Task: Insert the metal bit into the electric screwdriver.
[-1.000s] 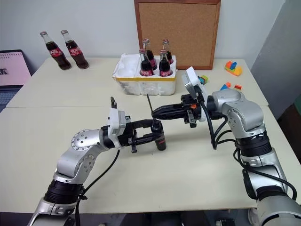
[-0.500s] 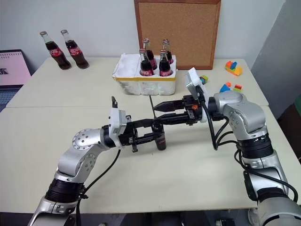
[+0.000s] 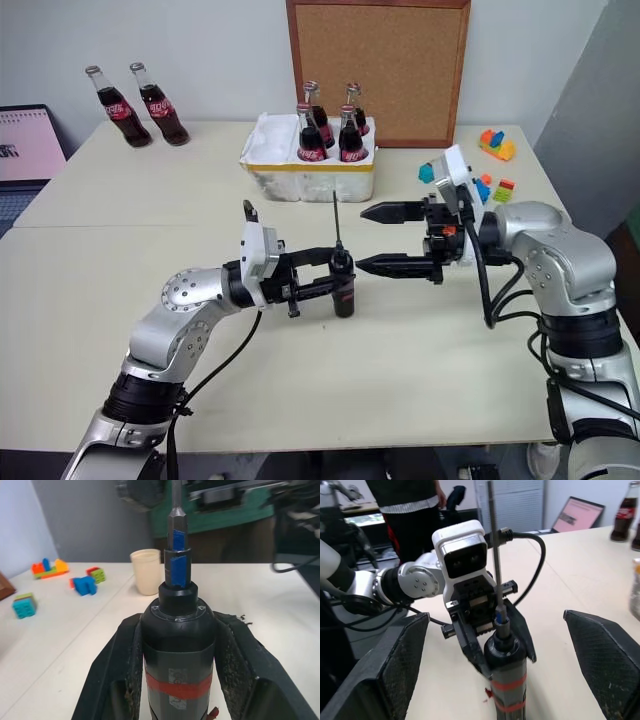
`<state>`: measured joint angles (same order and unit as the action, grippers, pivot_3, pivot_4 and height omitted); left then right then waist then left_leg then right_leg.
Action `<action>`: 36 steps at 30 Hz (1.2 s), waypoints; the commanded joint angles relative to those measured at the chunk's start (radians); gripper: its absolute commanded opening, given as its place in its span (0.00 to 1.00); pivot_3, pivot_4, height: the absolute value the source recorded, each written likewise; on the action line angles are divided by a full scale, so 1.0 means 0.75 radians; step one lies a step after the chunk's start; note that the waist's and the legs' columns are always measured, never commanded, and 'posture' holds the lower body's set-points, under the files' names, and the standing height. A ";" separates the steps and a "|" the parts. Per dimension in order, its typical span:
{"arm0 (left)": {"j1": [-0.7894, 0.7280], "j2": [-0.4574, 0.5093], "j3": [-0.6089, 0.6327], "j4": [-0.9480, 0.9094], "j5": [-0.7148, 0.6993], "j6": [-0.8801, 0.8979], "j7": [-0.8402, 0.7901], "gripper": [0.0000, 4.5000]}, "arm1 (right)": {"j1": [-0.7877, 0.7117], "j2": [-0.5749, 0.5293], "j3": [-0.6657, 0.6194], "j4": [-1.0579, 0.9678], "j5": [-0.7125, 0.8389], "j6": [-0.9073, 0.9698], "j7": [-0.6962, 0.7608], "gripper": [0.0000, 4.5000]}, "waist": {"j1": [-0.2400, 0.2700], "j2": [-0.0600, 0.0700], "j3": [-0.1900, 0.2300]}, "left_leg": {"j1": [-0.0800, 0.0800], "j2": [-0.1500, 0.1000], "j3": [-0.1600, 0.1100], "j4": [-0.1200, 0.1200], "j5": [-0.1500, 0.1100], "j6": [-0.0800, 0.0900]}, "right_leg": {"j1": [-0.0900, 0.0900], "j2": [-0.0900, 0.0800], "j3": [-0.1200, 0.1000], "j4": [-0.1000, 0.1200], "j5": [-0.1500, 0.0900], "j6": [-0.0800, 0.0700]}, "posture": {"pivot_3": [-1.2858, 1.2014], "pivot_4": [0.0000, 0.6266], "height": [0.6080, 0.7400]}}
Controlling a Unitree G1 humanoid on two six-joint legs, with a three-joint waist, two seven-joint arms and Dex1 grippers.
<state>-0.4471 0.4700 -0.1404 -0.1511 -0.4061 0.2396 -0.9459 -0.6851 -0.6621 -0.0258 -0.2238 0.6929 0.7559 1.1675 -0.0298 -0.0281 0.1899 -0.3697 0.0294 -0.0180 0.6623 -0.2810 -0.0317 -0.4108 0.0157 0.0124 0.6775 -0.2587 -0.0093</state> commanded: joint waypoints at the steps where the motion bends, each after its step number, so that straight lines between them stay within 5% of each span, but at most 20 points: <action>1: -0.123 0.078 0.043 0.017 0.136 0.052 0.109 0.36 | 0.101 -0.053 -0.146 -0.147 0.065 0.026 -0.103 1.00 | 0.000 -0.002 0.001 | 0.000 0.000 0.000 0.000 0.000 0.000 | 0.000 0.000 0.000 0.000 0.000 0.000 | 0.52 0.24 1.00; 6: -0.298 0.198 -0.052 0.133 0.311 0.126 0.085 0.36 | 0.216 -0.101 -0.216 -0.263 0.061 0.028 -0.209 1.00 | -0.006 -0.001 0.002 | -0.003 0.000 0.001 -0.001 0.000 0.000 | -0.004 0.002 0.001 0.000 0.000 0.000 | 0.52 0.24 1.00; 12: -0.514 0.240 -0.281 0.446 0.583 -0.079 -0.046 0.36 | 0.353 -0.246 -0.248 -0.446 -0.023 0.027 -0.301 1.00 | 0.005 -0.001 0.002 | -0.017 0.000 0.001 0.000 0.000 -0.001 | -0.015 0.001 0.001 -0.001 0.000 0.000 | 0.52 0.24 1.00; 16: -0.633 0.147 -0.429 0.701 0.695 -0.222 -0.122 0.36 | 0.454 -0.416 -0.201 -0.569 -0.181 -0.017 -0.328 1.00 | 0.002 -0.001 0.002 | -0.017 -0.003 0.003 0.000 0.000 0.000 | -0.015 0.001 0.002 -0.004 0.000 0.000 | 0.52 0.24 1.00; 24: -0.764 -0.047 -0.561 1.099 0.872 -0.432 -0.149 0.36 | 0.550 -0.525 -0.191 -0.639 -0.250 0.006 -0.369 1.00 | -0.010 -0.001 0.002 | -0.016 -0.001 0.009 -0.001 0.000 0.000 | -0.015 0.005 0.004 -0.003 0.000 0.001 | 0.52 0.24 1.00; 35: -0.789 -0.087 -0.543 1.219 0.944 -0.525 -0.224 0.36 | 0.560 -0.567 -0.197 -0.627 -0.232 0.004 -0.339 1.00 | -0.010 -0.001 0.002 | -0.016 0.000 0.013 0.000 0.000 0.000 | -0.015 0.009 0.007 -0.004 -0.001 0.001 | 0.52 0.24 1.00; 36: -0.787 -0.088 -0.539 1.217 0.941 -0.523 -0.232 0.49 | 0.552 -0.571 -0.193 -0.617 -0.231 0.002 -0.333 1.00 | -0.010 -0.002 0.002 | -0.016 0.000 0.013 0.000 0.000 0.000 | -0.015 0.009 0.007 -0.004 -0.001 0.001 | 0.52 0.24 1.00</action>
<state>-1.0500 0.3935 -0.5532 0.7394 0.2950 -0.1612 -1.0909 -0.2561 -1.0744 -0.1466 -0.6791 0.5151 0.7706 0.9079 -0.0372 -0.0292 0.1912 -0.3819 0.0290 -0.0080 0.6620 -0.2810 -0.0316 -0.4218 0.0227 0.0175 0.6745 -0.2592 -0.0085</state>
